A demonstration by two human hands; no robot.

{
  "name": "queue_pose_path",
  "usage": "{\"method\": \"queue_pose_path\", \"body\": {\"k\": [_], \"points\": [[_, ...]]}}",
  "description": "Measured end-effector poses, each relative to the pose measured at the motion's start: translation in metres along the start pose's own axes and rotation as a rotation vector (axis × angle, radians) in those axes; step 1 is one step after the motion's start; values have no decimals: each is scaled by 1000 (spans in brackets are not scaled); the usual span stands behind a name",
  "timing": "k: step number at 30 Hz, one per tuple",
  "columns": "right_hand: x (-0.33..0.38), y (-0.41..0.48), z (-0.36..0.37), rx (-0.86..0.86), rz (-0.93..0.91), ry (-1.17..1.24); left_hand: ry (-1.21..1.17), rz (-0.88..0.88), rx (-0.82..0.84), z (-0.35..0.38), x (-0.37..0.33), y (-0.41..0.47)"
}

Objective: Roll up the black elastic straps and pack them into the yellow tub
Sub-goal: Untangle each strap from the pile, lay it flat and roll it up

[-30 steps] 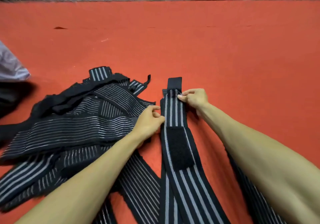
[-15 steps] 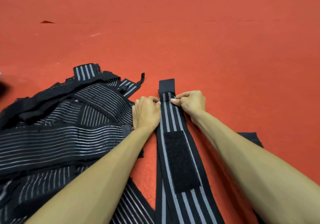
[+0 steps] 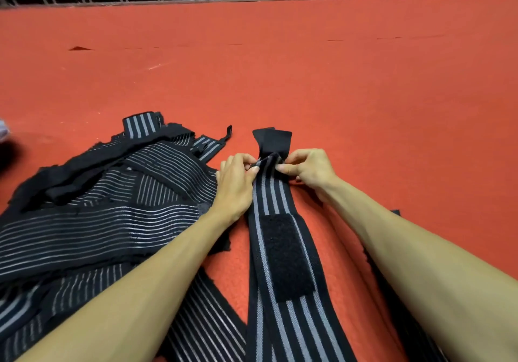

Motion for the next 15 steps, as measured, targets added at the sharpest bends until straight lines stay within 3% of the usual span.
{"method": "queue_pose_path", "body": {"k": [8,15], "points": [[66,-52,-40,-21,-205,53,-437,-99,94,-36,-61,-25],[137,-126,-79,49,-344,-43,-424,42,85,-101,-139,-58]]}}
Point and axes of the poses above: each hand's wrist, its own y-axis towards the middle knuckle, its own z-axis out of the palm, x = y × z, the point moved 6 cm from there along y, towards the middle knuckle, and after that the axes turned 5 degrees about -x, right-handed, at the moved point
